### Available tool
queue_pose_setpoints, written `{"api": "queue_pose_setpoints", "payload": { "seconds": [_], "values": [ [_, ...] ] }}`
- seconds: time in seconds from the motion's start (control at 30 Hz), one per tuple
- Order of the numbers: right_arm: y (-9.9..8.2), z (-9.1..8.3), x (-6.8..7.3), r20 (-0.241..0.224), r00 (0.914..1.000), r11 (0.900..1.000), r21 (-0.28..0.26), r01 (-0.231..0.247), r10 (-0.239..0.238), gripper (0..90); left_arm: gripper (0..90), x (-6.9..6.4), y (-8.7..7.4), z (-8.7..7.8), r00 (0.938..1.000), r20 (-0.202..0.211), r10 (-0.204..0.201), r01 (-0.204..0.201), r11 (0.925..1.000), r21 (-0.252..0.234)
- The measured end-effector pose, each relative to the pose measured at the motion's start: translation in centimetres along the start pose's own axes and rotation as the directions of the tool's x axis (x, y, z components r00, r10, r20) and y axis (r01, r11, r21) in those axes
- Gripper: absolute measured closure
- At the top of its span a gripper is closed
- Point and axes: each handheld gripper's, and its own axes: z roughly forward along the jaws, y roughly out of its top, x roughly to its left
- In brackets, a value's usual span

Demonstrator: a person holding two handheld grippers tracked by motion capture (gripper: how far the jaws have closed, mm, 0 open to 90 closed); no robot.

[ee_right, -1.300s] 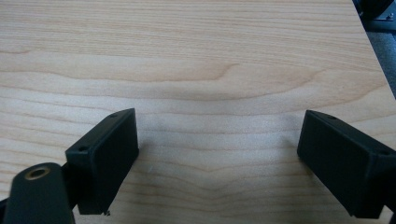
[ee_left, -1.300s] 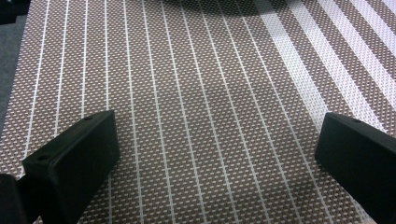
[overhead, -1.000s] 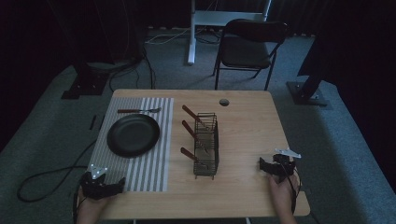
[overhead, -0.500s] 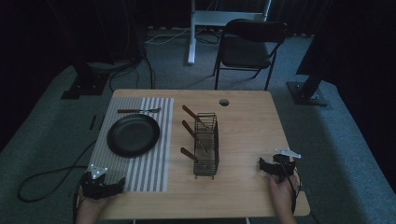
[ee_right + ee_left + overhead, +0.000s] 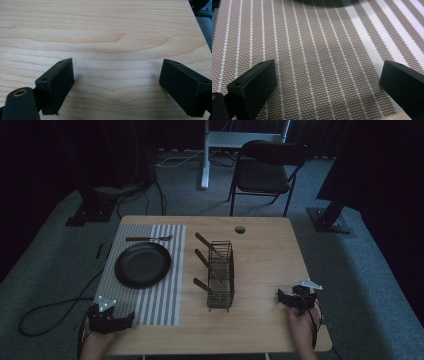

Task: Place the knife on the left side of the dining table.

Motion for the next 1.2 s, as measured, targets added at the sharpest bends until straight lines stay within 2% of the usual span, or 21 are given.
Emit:
{"api": "queue_pose_setpoints", "payload": {
  "seconds": [0.17,0.27,0.47,0.6,0.7,0.77,0.8,0.9,1.03,1.1,1.2],
  "values": [
    [0.0,0.0,0.0,0.000,1.0000,1.0000,0.000,0.000,0.000,11.5,1.8,-0.6,0.5,-0.6,0.9995,0.033,0.001,-0.001,0.9998,-0.020],
    [0.0,0.0,0.0,0.000,1.0000,1.0000,0.000,0.000,0.000,11.5,1.8,-1.3,1.1,-1.1,0.9971,0.076,0.012,-0.010,0.9994,-0.034],
    [0.0,0.0,0.0,0.000,1.0000,1.0000,0.000,0.000,0.000,11.5,2.0,-2.0,2.0,-1.2,0.9929,0.114,0.035,-0.029,0.9981,-0.054],
    [0.0,0.0,0.0,0.000,1.0000,1.0000,0.000,0.000,0.000,11.6,3.6,-3.0,2.6,-1.5,0.9883,0.140,0.059,-0.050,0.9964,-0.069],
    [0.0,0.0,0.0,0.000,1.0000,1.0000,0.000,0.000,0.000,11.5,3.6,-3.9,3.2,-2.0,0.9823,0.175,0.068,-0.053,0.9948,-0.087],
    [0.0,0.0,0.0,0.000,1.0000,1.0000,0.000,0.000,0.000,11.5,3.6,-4.4,3.5,-2.2,0.9778,0.191,0.086,-0.069,0.9935,-0.091],
    [0.0,0.0,0.0,0.000,1.0000,1.0000,0.000,0.000,0.000,11.5,3.6,-4.4,3.5,-2.2,0.9778,0.191,0.086,-0.069,0.9935,-0.091],
    [0.0,0.0,0.0,0.000,1.0000,1.0000,0.000,0.000,0.000,11.5,3.6,-5.5,4.2,-2.7,0.9695,0.215,0.118,-0.098,0.9901,-0.100],
    [0.0,0.0,0.0,0.000,1.0000,1.0000,0.000,0.000,0.000,11.5,3.6,-6.7,4.9,-3.5,0.9554,0.253,0.152,-0.123,0.9845,-0.124],
    [0.0,0.0,0.0,0.000,1.0000,1.0000,0.000,0.000,0.000,11.5,3.6,-7.4,5.3,-3.9,0.9512,0.258,0.169,-0.137,0.9811,-0.137],
    [0.0,0.0,0.0,0.000,1.0000,1.0000,0.000,0.001,-0.001,11.6,3.6,-8.4,5.8,-4.4,0.9416,0.274,0.196,-0.158,0.9754,-0.154]
  ]
}}
